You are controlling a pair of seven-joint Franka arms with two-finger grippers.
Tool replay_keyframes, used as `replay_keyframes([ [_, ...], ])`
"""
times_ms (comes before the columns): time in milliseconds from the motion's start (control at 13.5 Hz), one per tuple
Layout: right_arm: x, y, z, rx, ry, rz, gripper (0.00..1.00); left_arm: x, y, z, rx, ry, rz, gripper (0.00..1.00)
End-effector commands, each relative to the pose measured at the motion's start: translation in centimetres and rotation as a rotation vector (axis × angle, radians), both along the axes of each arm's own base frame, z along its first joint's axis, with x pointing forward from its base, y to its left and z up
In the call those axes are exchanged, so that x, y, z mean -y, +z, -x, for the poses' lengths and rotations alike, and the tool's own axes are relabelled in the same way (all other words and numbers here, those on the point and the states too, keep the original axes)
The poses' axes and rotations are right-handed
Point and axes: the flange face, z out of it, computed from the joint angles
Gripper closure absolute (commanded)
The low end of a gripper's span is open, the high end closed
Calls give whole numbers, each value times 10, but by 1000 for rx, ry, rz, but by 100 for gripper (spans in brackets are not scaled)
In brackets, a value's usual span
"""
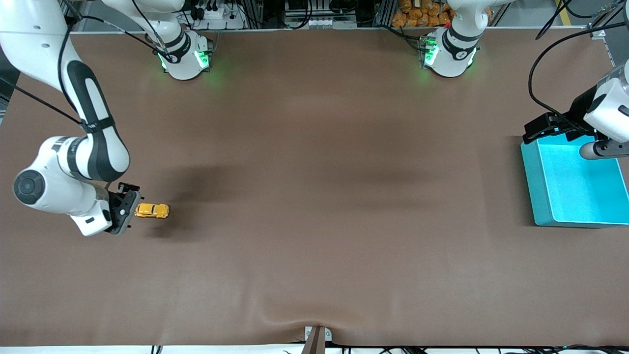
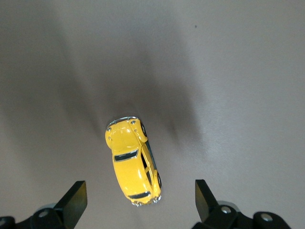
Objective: Wind and store yellow beetle car
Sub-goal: 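Lower the open right gripper over the yellow car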
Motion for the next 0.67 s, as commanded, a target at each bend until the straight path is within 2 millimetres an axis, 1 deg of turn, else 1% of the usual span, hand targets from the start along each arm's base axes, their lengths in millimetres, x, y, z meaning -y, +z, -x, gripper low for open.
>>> replay_keyframes([
  [0,1,-14,-4,14,39,-13,0,0,1,0,8,19,-16,0],
  [223,2,-34,-3,8,64,-16,0,0,0,0,6,19,-18,0],
  [593,-3,-49,6,-25,85,-21,0,-2,-2,1,2,22,-18,0],
])
